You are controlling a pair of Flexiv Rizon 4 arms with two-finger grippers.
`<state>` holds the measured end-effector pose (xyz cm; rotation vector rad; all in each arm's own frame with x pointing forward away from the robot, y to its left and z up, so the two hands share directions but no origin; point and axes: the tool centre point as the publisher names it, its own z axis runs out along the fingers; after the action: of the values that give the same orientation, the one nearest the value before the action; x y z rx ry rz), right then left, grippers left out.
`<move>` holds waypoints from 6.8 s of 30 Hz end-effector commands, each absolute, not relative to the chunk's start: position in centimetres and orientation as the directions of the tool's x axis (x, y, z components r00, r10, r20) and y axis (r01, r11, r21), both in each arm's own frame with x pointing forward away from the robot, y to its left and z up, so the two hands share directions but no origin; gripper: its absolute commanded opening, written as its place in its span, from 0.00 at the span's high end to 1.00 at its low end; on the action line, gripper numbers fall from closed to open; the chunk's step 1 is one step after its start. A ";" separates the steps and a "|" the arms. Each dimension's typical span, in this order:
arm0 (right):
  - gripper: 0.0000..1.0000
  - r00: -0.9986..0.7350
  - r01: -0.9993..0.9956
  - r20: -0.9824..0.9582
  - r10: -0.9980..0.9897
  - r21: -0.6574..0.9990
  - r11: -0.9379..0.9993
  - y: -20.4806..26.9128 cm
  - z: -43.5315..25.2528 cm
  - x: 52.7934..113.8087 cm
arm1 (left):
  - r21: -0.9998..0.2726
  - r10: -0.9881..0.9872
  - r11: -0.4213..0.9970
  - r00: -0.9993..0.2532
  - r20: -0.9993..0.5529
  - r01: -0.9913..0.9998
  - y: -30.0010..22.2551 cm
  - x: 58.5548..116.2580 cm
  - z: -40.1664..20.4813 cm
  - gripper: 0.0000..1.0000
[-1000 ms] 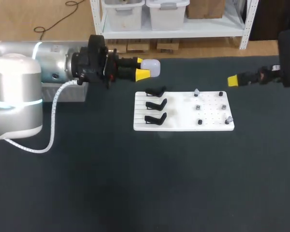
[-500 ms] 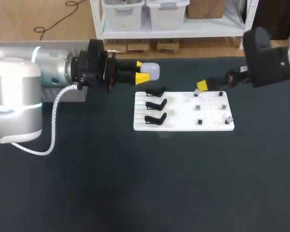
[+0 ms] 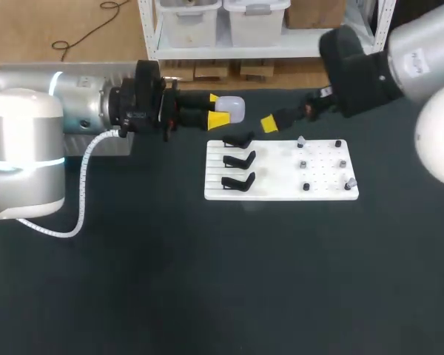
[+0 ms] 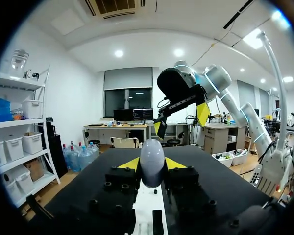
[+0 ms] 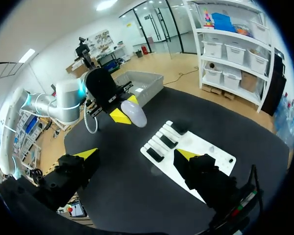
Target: Pick up each earbud case from the left stands, insert the matching earbuds, close the lid, and place the case in the box.
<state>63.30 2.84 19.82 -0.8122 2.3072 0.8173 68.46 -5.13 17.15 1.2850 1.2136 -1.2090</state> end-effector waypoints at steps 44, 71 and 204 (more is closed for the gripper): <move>0.00 -0.692 -0.649 -0.628 -0.357 0.325 0.688 6.9 17.0 69.6 | 0.015 0.046 -0.042 0.017 -0.999 0.999 -5.2 68.4 17.1 1.00; 0.00 -0.592 -0.612 -0.626 -0.507 -0.060 0.789 -0.3 21.3 68.4 | 0.046 0.033 -0.050 0.048 -0.998 0.998 -5.2 67.8 17.0 1.00; 1.00 -0.876 -0.341 -0.275 -0.396 -0.226 0.912 -7.9 14.0 62.4 | 0.037 0.031 -0.044 0.038 -0.999 0.998 -5.2 67.4 16.7 1.00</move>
<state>62.83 -9.48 10.74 -0.5944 2.6883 -0.2128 67.63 -5.27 16.77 1.2868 1.1849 -1.2035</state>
